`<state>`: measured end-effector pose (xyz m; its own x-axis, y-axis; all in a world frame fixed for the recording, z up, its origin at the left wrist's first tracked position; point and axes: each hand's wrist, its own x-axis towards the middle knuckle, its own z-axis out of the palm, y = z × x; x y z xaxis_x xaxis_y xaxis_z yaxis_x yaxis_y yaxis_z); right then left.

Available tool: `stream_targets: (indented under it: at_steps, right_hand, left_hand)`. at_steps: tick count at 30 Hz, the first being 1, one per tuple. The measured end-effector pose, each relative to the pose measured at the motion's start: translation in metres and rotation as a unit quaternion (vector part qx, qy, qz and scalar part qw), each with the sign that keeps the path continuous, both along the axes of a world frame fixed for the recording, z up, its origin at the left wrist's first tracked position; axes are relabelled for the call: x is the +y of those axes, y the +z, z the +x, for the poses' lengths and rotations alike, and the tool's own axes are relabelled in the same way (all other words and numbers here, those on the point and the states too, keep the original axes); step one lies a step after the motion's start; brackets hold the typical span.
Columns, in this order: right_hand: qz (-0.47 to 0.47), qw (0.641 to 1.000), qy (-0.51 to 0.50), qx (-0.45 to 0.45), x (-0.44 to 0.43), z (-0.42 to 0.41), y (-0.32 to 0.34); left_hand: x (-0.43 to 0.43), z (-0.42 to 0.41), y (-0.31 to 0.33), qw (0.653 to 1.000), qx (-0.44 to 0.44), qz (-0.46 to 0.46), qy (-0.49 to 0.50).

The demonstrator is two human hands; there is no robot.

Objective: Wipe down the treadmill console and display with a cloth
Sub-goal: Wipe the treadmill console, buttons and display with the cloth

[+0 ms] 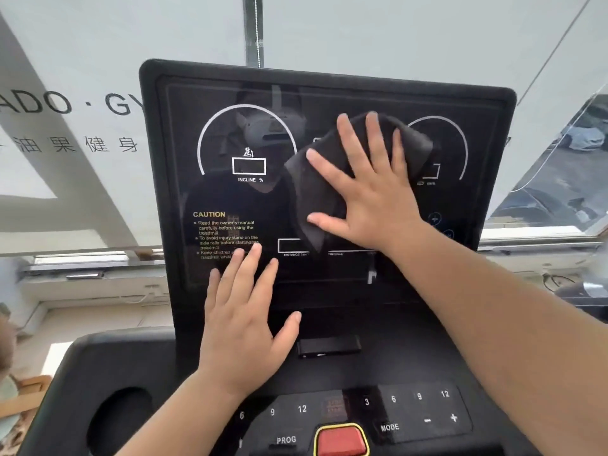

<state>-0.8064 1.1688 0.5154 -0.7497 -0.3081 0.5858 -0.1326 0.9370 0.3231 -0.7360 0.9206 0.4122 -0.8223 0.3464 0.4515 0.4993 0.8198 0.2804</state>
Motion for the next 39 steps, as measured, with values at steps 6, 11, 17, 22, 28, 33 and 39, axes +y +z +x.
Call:
stream_targets:
  at_steps: [6,11,17,22,28,33,39]
  right_hand:
    - [-0.043,0.995,-0.086,0.006,0.011,-0.018,0.039]
    - [-0.066,0.994,-0.079,-0.031,0.01,0.018,-0.022]
    - [-0.014,0.998,0.009,-0.065,0.038,0.068,-0.095]
    - [0.03,0.995,0.077,-0.059,0.073,0.063,-0.076]
    - [0.011,0.997,0.069,0.012,0.117,0.012,0.024]
    - [-0.033,0.999,0.023,0.009,0.121,0.004,0.043]
    - [-0.044,0.999,-0.018,0.0,0.122,0.039,-0.011]
  left_hand:
    - [0.029,0.017,-0.006,0.999,-0.034,-0.017,0.028]
    - [0.043,0.031,-0.018,0.997,-0.05,-0.019,0.051]
    - [0.065,0.042,-0.02,0.996,-0.049,-0.018,0.07]
    - [0.09,0.046,-0.015,0.996,-0.048,-0.034,0.068]
    - [0.112,0.044,-0.009,0.993,-0.057,-0.045,0.088]
    - [0.12,0.045,-0.007,0.992,-0.066,-0.036,0.106]
    - [0.121,0.045,-0.003,0.99,-0.07,-0.041,0.117]
